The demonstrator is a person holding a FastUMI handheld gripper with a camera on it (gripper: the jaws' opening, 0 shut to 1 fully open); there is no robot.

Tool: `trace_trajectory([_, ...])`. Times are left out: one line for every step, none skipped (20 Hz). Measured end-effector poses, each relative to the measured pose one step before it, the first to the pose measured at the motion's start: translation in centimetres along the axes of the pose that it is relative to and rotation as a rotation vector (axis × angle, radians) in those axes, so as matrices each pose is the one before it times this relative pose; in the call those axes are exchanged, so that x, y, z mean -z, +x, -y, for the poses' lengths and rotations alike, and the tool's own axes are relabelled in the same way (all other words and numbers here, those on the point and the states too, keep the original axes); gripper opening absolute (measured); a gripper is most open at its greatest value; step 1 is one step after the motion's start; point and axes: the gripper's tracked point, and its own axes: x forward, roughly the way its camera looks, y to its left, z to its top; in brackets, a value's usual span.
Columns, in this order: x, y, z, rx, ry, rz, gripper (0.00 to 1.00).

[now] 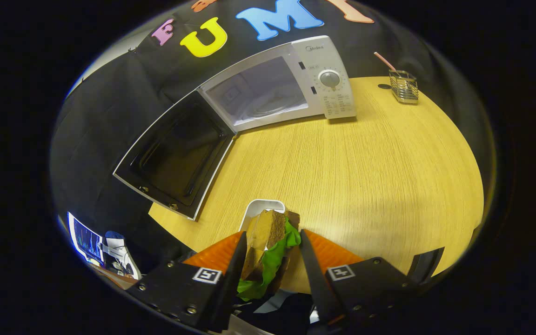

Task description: Open the microwave, put the food inside, and close the microwave door.

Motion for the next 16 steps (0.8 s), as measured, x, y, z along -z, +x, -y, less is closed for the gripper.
trace_trajectory([0.357, 0.249, 0.015, -0.00171, 0.01556, -0.01242, 0.61])
trace_trajectory([0.277, 0.012, -0.190, -0.00625, 0.01514, -0.01773, 0.59])
trace_trajectory([0.280, 0.047, -0.021, 0.00012, 0.00890, -0.01482, 0.59])
trace_trajectory([-0.243, 0.009, -0.036, -0.00509, 0.02317, 0.00957, 0.52])
trace_trajectory([-0.372, -0.049, -0.569, -0.01092, 0.01512, -0.00531, 0.45])
trace_trajectory([-0.161, -0.046, -0.162, -0.00263, 0.01639, 0.00576, 0.45])
trace_trajectory([0.239, 0.019, -0.303, -0.00612, 0.01583, -0.01022, 0.31])
trace_trajectory([0.033, -0.463, -0.086, 0.00521, 0.00486, -0.00594, 0.30])
trace_trajectory([-0.063, -0.088, -0.050, 0.00812, 0.01053, 0.00889, 0.30])
trace_trajectory([-0.428, -0.344, 0.094, 0.01007, 0.01125, 0.00598, 0.18])
trace_trajectory([-0.029, -0.083, -0.324, 0.00317, 0.00978, 0.00310, 0.18])
trace_trajectory([-0.369, -0.270, -0.258, -0.00246, 0.01386, 0.00273, 0.18])
trace_trajectory([-0.233, -0.412, -0.388, -0.00746, 0.01741, 0.00769, 0.17])
trace_trajectory([-0.429, -0.355, -0.479, -0.00809, 0.01863, 0.01471, 0.18])
trace_trajectory([-0.445, -0.428, -0.433, -0.00379, 0.01602, 0.01590, 0.18])
trace_trajectory([-0.541, -0.261, -0.293, 0.00270, 0.00851, 0.01825, 0.17])
